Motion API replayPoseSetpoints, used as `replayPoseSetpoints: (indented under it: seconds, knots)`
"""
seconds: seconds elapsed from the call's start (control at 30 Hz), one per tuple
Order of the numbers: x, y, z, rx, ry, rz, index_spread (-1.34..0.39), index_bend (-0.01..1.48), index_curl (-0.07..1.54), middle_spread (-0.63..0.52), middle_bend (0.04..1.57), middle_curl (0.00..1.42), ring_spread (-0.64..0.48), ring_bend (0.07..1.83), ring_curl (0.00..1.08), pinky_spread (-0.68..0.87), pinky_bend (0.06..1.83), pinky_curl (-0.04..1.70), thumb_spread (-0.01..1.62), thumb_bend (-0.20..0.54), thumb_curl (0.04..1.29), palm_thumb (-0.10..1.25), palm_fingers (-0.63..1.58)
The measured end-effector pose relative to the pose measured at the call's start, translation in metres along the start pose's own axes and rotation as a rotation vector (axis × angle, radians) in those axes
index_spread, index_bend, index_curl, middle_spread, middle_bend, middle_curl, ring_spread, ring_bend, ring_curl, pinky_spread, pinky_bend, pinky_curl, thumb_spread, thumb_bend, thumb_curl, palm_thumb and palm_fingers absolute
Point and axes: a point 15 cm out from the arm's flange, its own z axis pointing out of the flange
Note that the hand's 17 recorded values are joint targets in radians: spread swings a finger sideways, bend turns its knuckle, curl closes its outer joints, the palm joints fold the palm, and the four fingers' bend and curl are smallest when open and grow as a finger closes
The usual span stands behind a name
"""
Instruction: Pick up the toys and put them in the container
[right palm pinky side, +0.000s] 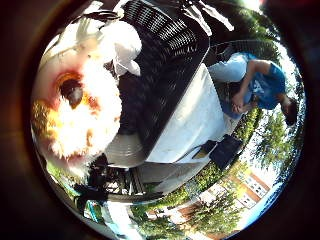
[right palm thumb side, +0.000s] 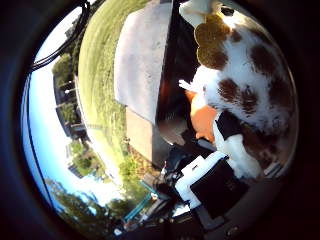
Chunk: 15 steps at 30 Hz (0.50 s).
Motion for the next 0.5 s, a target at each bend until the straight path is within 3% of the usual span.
replayPoseSetpoints:
  seconds: [0.1, 0.23, 0.5]
  knots:
    - [0.004, 0.004, -0.001, -0.01, -0.008, -0.011, -0.67, 0.07, 0.89, 0.09, 0.3, 0.45, 0.29, 0.68, 0.35, 0.44, 1.01, 0.52, 1.09, -0.031, 0.63, 0.82, -0.21]
    - [0.013, 0.007, -0.021, 0.022, -0.017, -0.007, -0.59, 0.07, 0.71, 0.13, 0.2, 0.41, 0.32, 0.59, 0.31, 0.47, 0.93, 0.47, 1.08, -0.03, 0.6, 0.82, -0.17]
    - [0.038, 0.052, -0.137, 0.149, -0.008, 0.014, -0.48, 0.13, 0.51, 0.16, 0.16, 0.35, 0.33, 0.48, 0.29, 0.49, 0.78, 0.38, 1.07, -0.028, 0.57, 0.82, -0.11]
